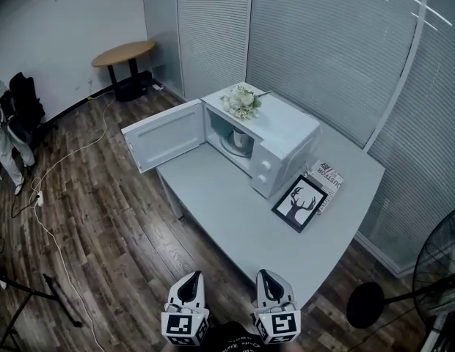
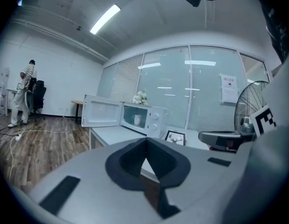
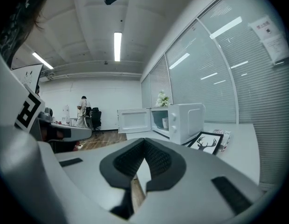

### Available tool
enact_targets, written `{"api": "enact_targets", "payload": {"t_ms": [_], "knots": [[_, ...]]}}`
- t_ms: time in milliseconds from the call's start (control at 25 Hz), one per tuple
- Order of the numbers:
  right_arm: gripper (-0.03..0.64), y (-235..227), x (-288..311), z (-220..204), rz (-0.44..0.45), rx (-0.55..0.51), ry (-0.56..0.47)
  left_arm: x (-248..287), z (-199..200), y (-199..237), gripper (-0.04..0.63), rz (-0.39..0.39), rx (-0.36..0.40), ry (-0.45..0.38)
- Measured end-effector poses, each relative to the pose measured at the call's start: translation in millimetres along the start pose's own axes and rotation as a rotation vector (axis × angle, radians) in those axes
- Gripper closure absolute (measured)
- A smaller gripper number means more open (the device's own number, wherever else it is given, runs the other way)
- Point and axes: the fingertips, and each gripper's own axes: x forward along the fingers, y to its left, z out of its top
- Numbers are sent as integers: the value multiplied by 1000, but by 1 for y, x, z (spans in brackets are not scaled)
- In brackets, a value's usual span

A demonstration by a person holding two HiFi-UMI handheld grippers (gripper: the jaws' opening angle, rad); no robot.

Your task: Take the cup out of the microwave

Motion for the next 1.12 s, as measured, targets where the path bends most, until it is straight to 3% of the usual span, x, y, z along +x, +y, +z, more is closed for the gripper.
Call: {"api": "enact_targets", "payload": {"t_ms": [400,720,1120], "knots": [[614,6,104,23,-115,30,7,92,36,86,589,-116,-5,19],[614,21,171,33,-177,70,9,142,58,146,589,-154,16,37],[614,32,214,35,-241,88,11,177,66,175,589,-232,37,56]]}}
